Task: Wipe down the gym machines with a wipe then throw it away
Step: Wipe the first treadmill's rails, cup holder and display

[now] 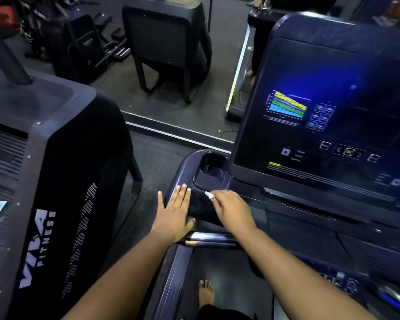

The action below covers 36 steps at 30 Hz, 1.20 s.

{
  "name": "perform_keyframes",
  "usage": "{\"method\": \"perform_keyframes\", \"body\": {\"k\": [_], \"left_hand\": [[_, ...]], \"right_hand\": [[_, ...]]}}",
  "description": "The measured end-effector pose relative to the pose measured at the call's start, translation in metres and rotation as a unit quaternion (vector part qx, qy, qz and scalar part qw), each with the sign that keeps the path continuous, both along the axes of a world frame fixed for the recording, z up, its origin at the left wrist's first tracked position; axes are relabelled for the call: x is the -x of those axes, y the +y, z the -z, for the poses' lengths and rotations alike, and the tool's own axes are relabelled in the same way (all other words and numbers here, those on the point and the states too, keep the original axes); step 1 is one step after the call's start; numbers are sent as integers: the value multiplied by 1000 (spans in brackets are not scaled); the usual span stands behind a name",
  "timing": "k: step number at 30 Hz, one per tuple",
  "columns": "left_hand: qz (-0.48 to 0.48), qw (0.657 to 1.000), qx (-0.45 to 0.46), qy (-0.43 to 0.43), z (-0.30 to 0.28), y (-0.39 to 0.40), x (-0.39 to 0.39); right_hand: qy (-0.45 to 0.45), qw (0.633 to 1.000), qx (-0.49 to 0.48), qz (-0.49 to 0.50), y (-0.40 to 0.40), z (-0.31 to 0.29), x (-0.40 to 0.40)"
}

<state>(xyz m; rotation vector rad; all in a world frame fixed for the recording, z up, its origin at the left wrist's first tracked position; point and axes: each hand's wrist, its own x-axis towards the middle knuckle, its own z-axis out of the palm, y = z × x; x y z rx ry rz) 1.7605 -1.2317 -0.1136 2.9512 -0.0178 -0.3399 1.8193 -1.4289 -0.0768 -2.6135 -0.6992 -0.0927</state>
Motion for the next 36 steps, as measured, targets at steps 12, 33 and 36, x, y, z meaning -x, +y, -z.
{"method": "perform_keyframes", "body": {"k": [12, 33, 36], "left_hand": [[161, 985, 61, 11, -9, -120, 39], [77, 986, 97, 111, -21, -167, 18], [79, 986, 90, 117, -24, -167, 16]], "right_hand": [[81, 991, 72, 78, -131, -11, 94], [278, 953, 99, -65, -160, -17, 52], [311, 946, 88, -30, -151, -15, 29]]}}
